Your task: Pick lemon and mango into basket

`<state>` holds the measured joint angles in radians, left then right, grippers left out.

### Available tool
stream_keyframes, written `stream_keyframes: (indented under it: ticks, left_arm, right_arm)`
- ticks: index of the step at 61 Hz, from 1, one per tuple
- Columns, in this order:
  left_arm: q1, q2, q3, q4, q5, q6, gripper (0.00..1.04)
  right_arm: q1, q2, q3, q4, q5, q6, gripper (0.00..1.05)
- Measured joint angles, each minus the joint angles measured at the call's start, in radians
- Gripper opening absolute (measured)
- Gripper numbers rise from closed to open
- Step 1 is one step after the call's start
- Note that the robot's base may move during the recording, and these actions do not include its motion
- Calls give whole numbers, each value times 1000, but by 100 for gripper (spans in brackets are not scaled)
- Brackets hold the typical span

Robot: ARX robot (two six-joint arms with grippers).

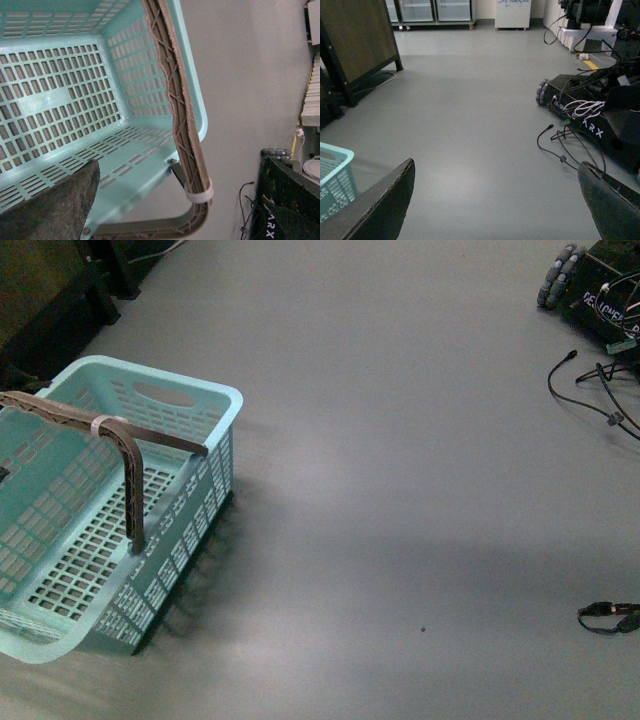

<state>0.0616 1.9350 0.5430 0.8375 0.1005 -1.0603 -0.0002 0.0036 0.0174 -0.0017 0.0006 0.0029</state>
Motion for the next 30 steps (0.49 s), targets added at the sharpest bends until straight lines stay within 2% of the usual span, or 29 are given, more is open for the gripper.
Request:
stream_keyframes:
  ticks: [30]
  left_arm:
    - [2, 283, 338, -68, 12, -62, 98]
  right_arm:
    - [0, 0, 0, 0, 0, 0, 96]
